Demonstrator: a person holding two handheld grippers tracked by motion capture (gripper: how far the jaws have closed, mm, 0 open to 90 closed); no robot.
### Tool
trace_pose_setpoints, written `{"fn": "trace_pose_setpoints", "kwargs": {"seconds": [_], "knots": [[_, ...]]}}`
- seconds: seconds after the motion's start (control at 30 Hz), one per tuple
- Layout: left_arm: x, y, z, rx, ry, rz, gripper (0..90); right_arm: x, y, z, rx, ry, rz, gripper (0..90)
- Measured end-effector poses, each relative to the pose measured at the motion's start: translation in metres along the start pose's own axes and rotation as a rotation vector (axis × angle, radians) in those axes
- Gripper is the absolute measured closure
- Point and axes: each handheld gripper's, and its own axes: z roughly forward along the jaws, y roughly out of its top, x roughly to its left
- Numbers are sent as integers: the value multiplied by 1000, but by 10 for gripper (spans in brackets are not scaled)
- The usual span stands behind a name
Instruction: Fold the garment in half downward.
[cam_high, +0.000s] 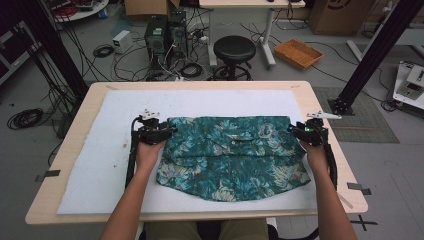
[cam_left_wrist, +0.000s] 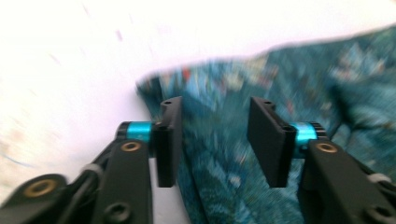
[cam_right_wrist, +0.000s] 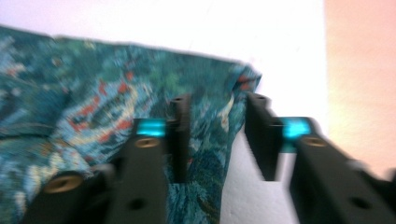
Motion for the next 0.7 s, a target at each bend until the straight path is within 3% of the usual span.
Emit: {"fn": "trace_pose_setpoints", "kwargs": {"seconds": [0.1,0.2,0.23,0.33,0.37,0.43,0.53,0.7], "knots": [[-8,12,-11,-40,-15,29,511,3,3,-14,-44,12,5,510],[-16,20,-14,-41,-46,49,500,7,3,-23,-62,42,1,493],[-32,29,-11,-20,-108,84,478,14,0,-31,-74,95,4,482],[-49,32,1,24,-183,102,445,22,-7,-32,-60,122,-19,461],[-49,32,1,24,-183,102,433,22,-7,-32,-60,122,-19,461],[-63,32,17,71,-234,107,419,27,-15,-30,-36,142,-20,413],[-75,27,33,109,-260,103,415,30,-19,-28,-14,155,-20,360],[-88,15,58,192,-257,113,413,37,-20,-30,-20,190,-40,254]]}}
